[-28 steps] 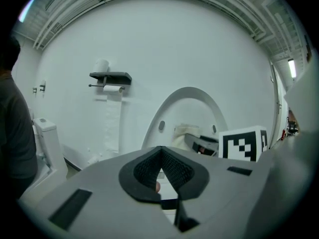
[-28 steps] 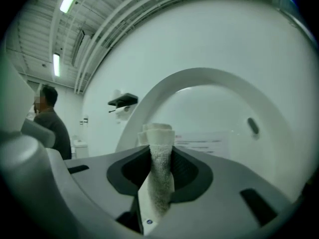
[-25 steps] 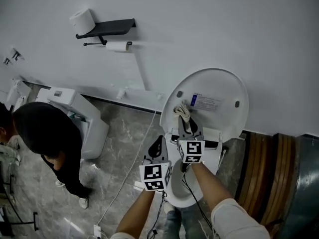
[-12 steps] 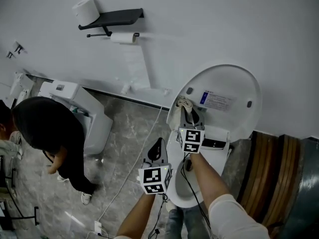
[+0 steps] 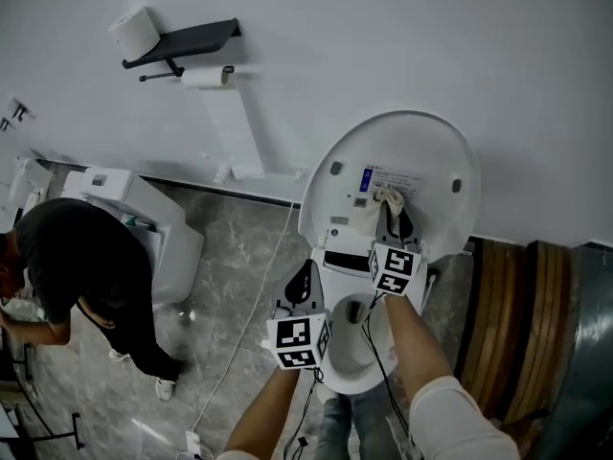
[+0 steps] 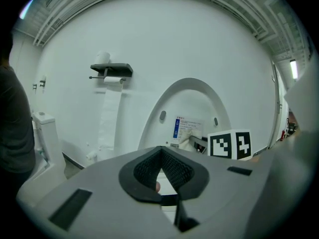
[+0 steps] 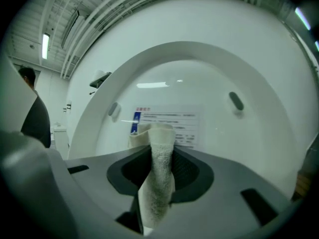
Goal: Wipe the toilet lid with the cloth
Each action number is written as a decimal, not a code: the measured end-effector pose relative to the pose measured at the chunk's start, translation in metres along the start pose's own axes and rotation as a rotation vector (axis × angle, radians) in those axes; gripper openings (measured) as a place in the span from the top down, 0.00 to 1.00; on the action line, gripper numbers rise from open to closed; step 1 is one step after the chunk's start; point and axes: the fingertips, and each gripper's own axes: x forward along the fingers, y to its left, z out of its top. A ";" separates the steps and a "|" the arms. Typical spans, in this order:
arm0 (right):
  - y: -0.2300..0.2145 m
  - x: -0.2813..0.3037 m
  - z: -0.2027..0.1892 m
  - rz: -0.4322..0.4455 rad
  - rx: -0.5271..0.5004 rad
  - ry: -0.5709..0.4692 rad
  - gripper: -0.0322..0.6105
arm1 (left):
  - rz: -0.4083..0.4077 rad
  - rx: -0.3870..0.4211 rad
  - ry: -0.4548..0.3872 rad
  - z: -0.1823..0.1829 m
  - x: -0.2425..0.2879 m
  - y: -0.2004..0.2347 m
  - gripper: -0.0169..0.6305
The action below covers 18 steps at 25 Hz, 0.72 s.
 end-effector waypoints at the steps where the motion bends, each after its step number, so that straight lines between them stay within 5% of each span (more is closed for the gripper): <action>1: -0.016 -0.004 -0.002 -0.030 0.003 0.001 0.79 | -0.008 0.002 0.002 -0.001 0.001 -0.005 0.97; 10: -0.123 -0.037 -0.019 -0.281 0.032 0.022 0.79 | -0.061 0.020 0.018 -0.008 0.008 -0.034 0.97; 18: -0.150 -0.047 -0.024 -0.375 0.011 0.042 0.79 | -0.077 0.029 0.024 -0.012 0.009 -0.041 0.97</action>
